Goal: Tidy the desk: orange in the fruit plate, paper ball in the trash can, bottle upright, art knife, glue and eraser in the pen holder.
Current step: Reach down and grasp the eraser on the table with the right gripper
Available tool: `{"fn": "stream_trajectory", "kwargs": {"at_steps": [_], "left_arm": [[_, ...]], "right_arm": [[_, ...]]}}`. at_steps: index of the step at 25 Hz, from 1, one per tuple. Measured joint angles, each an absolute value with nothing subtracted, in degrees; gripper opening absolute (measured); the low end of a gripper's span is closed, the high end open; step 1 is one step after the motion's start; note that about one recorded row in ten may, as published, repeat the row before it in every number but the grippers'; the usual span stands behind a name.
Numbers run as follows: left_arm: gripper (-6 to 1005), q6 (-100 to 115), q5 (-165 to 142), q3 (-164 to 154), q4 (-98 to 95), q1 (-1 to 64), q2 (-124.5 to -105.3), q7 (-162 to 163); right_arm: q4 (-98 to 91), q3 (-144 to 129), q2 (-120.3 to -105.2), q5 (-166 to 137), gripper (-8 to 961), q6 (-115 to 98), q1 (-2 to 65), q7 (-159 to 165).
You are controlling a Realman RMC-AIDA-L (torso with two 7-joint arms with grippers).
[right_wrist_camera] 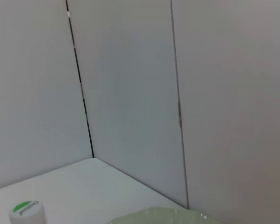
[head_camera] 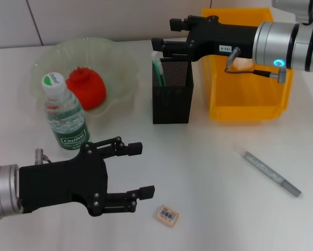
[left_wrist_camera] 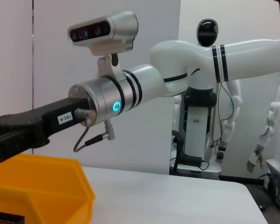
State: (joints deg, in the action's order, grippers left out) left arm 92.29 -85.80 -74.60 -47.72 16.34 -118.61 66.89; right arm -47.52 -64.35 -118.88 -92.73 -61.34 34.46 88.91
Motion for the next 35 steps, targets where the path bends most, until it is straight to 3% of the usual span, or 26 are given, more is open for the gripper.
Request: {"fn": "stream_trajectory", "kwargs": {"at_steps": [8, 22, 35], "left_arm": [[811, 92.3, -86.0, -74.1, -48.0, 16.0, -118.33, 66.4], [810, 94.5, -86.1, -72.9, -48.2, 14.8, -117.39, 66.1], [810, 96.7, -86.1, -72.3, -48.2, 12.9, -116.92, 63.9]], "right_arm": [[-59.3, -64.8, -118.91, -103.5, 741, -66.7, 31.1, 96.9], [-87.3, -71.9, -119.28, -131.9, 741, -85.8, 28.0, 124.8], [-93.9, -84.7, -119.17, -143.5, 741, -98.8, 34.7, 143.3]]}}
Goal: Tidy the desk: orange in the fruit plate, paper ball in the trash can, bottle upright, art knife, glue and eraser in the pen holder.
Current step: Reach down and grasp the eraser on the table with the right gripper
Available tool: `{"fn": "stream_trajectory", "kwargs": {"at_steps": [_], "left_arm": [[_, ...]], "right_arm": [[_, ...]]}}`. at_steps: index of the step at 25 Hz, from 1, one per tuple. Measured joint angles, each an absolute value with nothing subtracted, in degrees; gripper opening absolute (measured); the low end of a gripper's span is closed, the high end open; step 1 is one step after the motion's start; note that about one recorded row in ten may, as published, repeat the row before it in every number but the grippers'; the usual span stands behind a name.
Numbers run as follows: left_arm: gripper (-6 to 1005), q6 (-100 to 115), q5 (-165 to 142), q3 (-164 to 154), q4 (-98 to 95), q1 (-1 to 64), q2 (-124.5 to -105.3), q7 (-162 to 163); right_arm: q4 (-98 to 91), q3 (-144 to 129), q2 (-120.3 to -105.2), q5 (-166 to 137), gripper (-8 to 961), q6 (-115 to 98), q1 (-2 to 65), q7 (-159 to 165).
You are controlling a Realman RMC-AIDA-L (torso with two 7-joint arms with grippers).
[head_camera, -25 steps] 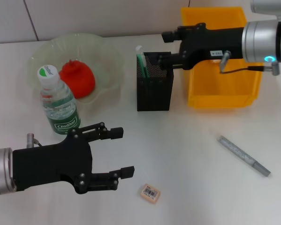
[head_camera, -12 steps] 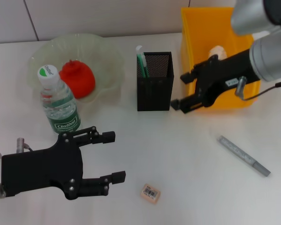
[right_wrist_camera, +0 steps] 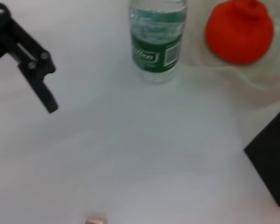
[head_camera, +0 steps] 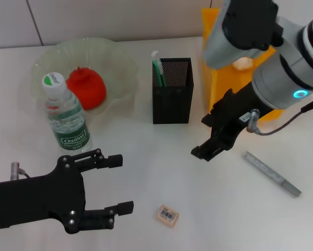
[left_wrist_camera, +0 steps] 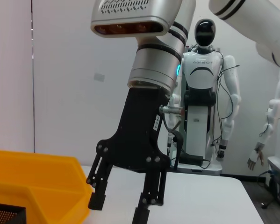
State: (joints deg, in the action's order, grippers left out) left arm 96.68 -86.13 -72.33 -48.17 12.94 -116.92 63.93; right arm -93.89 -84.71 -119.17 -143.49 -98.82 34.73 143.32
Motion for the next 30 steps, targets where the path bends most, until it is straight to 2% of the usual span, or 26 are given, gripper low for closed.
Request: {"fn": "stream_trajectory", "kwargs": {"at_steps": [14, 21, 30], "left_arm": [[811, 97.5, -86.2, -72.5, -48.1, 12.4, -117.32, 61.9], [811, 97.1, -86.8, -71.8, -47.8, 12.3, -116.78, 61.5], [811, 97.3, -93.6, -63.8, -46.6, 12.2, -117.05, 60.9]], "right_arm": [[-86.1, -92.1, -119.40, -144.9, 740, -105.6, 45.7, 151.8], [-84.7, -94.8, -119.61, -144.7, 740, -104.9, 46.7, 152.0], [-84.6, -97.5, -119.71, -142.9, 740, -104.6, 46.7, 152.9]]}}
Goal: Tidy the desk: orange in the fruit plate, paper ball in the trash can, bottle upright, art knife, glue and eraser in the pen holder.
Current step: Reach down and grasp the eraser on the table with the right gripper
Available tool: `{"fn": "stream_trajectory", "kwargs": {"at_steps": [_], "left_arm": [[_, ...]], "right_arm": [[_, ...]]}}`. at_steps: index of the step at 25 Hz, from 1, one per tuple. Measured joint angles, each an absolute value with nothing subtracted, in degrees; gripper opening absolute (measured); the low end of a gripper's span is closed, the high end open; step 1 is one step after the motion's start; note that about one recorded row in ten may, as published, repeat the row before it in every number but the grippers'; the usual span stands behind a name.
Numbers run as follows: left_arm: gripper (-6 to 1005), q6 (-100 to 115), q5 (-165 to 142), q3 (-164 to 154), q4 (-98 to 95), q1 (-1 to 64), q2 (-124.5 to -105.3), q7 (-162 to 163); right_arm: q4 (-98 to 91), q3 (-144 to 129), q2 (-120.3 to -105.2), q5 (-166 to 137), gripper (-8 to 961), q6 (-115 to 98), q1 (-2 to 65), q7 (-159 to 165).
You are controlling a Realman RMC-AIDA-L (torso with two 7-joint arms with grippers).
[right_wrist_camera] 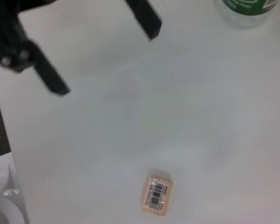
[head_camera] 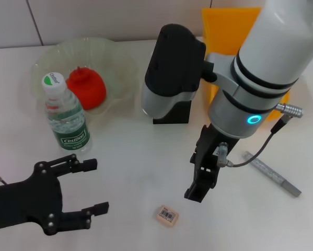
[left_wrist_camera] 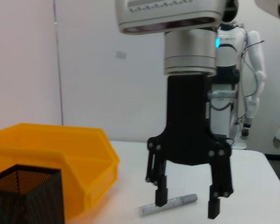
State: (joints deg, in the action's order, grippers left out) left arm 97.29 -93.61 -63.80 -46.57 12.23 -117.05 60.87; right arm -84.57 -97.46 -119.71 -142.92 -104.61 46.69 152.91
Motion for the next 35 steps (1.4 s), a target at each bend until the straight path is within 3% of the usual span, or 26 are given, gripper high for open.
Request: {"fn": "stream_trajectory", "kwargs": {"at_steps": [22, 35], "left_arm": [[810, 101.5, -94.9, -59.7, -45.4, 9.7, -115.22, 58.2], [810, 101.5, -95.1, -59.4, -45.4, 9.4, -115.31, 57.2]], "right_arm": [[-78.5, -102.4, -119.80, -139.7, 740, -98.8, 49.0, 153.6], [-73.5, -105.2, -119.87, -137.9, 736, -96.0, 50.9, 153.8]]}}
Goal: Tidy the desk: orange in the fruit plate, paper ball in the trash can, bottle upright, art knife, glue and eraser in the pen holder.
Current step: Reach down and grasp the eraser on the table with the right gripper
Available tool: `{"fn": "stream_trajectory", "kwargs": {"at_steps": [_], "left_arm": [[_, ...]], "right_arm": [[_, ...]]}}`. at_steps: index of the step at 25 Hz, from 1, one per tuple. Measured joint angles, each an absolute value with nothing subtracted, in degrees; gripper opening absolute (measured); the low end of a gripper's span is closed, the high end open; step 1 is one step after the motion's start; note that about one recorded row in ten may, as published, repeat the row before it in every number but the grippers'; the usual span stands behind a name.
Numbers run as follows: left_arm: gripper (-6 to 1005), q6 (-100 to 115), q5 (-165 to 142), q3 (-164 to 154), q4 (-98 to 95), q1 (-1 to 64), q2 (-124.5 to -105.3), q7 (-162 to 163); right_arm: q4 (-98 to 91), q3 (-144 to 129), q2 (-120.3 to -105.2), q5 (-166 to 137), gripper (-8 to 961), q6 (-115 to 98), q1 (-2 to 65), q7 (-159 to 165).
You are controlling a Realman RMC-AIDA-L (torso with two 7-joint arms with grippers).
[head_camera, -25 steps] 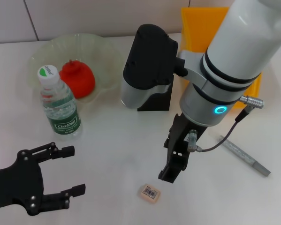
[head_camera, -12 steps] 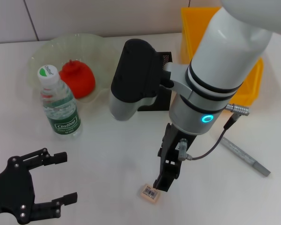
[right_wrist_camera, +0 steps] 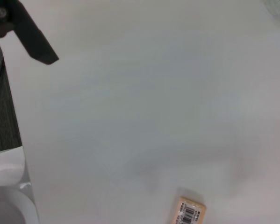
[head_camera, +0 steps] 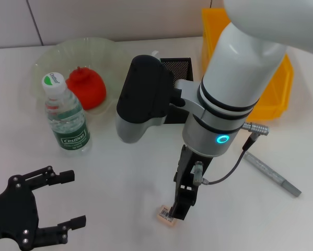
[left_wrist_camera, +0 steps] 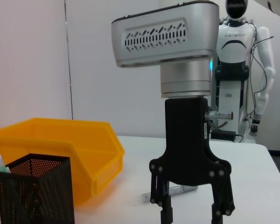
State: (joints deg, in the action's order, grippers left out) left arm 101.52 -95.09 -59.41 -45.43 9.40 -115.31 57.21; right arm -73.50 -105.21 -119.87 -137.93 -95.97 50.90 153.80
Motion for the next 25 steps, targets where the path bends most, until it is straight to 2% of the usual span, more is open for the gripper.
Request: {"fn": "stream_trajectory", "kwargs": {"at_steps": [8, 25], "left_arm": [[810, 101.4, -95.1, -59.4, -45.3, 9.5, -115.40, 57.1], [810, 101.1, -96.4, -59.3, -44.4, 10.0, -115.67, 55.9]], "right_arm": [[-72.4, -107.0, -119.89, -137.8, 732, -95.1, 51.5, 154.1], [-64.0, -113.1, -119.89, -134.5, 712, -90.2, 57.2, 154.2]]}}
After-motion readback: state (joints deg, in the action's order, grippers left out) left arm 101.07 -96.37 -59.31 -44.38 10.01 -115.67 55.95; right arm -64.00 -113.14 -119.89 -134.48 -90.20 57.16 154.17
